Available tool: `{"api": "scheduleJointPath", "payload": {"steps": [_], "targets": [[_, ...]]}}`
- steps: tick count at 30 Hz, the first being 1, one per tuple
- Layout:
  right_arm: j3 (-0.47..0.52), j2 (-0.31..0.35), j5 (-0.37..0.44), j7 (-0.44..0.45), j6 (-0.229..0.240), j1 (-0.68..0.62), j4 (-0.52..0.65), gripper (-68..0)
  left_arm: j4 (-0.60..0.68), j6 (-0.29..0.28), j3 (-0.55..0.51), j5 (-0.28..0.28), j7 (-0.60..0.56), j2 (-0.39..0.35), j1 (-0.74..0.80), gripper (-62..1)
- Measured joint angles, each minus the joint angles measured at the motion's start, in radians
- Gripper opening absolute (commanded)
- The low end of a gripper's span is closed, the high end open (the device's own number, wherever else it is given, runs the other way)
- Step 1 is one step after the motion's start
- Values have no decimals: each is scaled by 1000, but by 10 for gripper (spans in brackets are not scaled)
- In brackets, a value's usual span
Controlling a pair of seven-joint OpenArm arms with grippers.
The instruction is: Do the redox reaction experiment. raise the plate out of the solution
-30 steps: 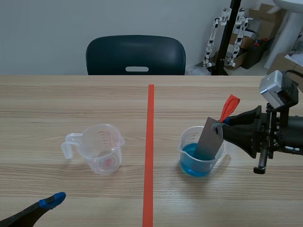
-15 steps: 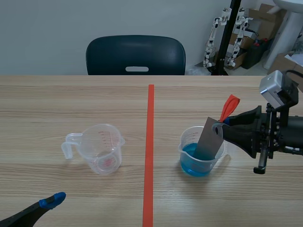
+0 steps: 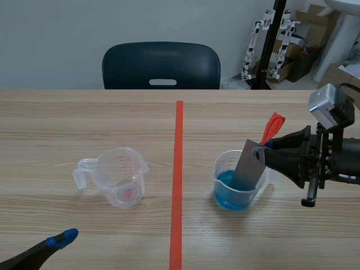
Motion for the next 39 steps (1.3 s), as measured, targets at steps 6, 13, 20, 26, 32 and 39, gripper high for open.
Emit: {"api": "scheduleJointPath", "payload": {"steps": [6, 13, 20, 26, 32, 39], "targets": [[0, 0, 0, 5, 0, 0, 0, -669, 0, 0, 0, 0, 0, 0, 0, -70], [0, 2, 8, 8, 0, 0, 0, -669, 0, 0, 0, -5, 0, -11, 0, -202], [7, 64, 45, 7, 0, 0, 74, -669, 0, 0, 0, -14, 0, -82, 0, -317], [17, 135, 129, -43, 0, 0, 180, -669, 0, 0, 2, -156, 1, -179, 3, -392], [20, 198, 220, -103, -1, 0, 264, -669, 0, -1, 2, -206, 39, -302, 3, -524], [21, 257, 377, -211, -58, 0, 341, -669, 0, -4, 2, -264, 39, -439, 5, -556]]}}
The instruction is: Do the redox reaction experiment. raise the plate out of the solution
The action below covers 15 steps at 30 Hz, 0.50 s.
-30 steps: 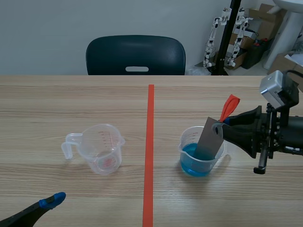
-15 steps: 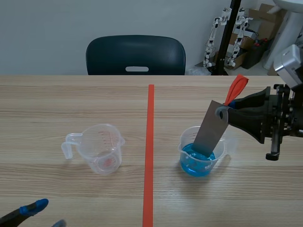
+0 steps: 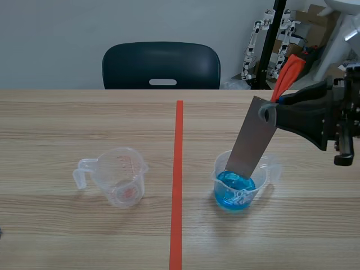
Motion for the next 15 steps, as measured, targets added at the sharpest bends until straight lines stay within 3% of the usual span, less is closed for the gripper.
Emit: {"api": "scheduleJointPath", "payload": {"steps": [6, 9, 15], "targets": [[26, 54, 94, -93, -26, 0, 78, -669, 0, -126, 0, -14, 0, -139, -23, -561], [49, 74, 154, -132, -52, 0, 110, -669, 1, -201, 2, -28, 10, -195, -80, -582], [119, 85, 236, -241, -59, 0, 139, -669, 77, -355, 4, -63, 88, -292, -211, -582]]}}
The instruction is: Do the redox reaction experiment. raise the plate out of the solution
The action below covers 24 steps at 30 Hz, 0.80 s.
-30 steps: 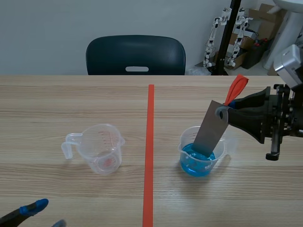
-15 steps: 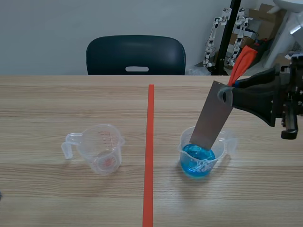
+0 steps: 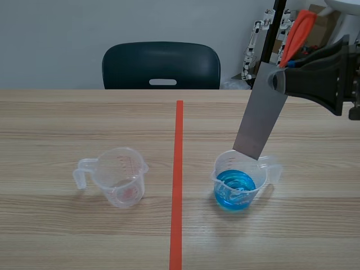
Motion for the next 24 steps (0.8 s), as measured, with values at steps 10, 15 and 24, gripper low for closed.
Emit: {"api": "scheduleJointPath", "payload": {"steps": [10, 15, 24], "targets": [[71, 16, 106, -90, -27, 0, 54, -669, 220, -118, 133, -40, 280, -19, -251, -583], [85, 75, 140, -92, -77, 0, 113, -669, 300, -117, 266, -101, 424, 21, -343, -584], [106, 150, 230, -127, -112, 0, 182, -669, 305, -100, 385, -169, 627, 199, -453, -584]]}}
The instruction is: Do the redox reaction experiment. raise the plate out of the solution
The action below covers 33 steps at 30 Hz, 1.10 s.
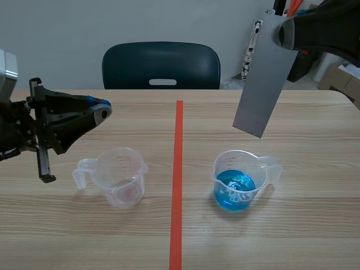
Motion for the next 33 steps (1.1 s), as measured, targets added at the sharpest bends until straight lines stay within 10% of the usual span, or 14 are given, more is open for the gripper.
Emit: {"api": "scheduleJointPath", "payload": {"steps": [33], "targets": [[0, 29, 10, -35, -44, 0, -2, -669, -7, -7, 228, 64, 541, 365, -255, -583]]}}
